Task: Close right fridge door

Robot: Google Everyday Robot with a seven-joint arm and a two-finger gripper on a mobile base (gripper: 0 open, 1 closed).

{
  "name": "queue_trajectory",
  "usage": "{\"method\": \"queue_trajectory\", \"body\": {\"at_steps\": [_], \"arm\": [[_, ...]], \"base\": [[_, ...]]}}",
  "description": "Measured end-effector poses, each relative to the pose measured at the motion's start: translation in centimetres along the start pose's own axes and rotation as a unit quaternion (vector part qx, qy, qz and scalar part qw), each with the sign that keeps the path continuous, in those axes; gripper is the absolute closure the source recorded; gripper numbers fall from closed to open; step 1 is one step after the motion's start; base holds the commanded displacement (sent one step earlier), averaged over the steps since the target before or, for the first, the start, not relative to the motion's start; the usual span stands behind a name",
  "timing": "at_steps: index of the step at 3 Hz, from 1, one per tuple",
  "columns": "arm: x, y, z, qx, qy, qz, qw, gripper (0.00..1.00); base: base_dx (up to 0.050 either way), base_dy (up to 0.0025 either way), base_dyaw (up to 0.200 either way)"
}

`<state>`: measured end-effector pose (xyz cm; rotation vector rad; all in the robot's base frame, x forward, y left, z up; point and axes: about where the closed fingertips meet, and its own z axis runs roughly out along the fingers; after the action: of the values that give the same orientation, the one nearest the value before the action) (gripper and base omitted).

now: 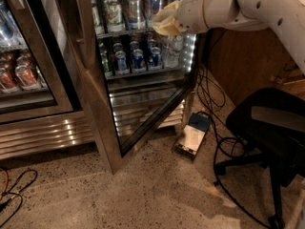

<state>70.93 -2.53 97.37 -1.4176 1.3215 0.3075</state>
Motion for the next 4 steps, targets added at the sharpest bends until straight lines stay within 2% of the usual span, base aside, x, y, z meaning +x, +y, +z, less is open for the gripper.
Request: {"method": "queue_trajectory", "body": {"at_steps": [2, 4], "arm": [[0.45, -0.54, 0.56, 0.012, 0.005, 0.004, 0.9999, 1.0], [0.52, -0.53, 0.71, 0.013, 0.005, 0.005, 0.9999, 1.0]], "base": [[0.0, 0.0, 0.0], [0.0, 0.0, 0.0]]}}
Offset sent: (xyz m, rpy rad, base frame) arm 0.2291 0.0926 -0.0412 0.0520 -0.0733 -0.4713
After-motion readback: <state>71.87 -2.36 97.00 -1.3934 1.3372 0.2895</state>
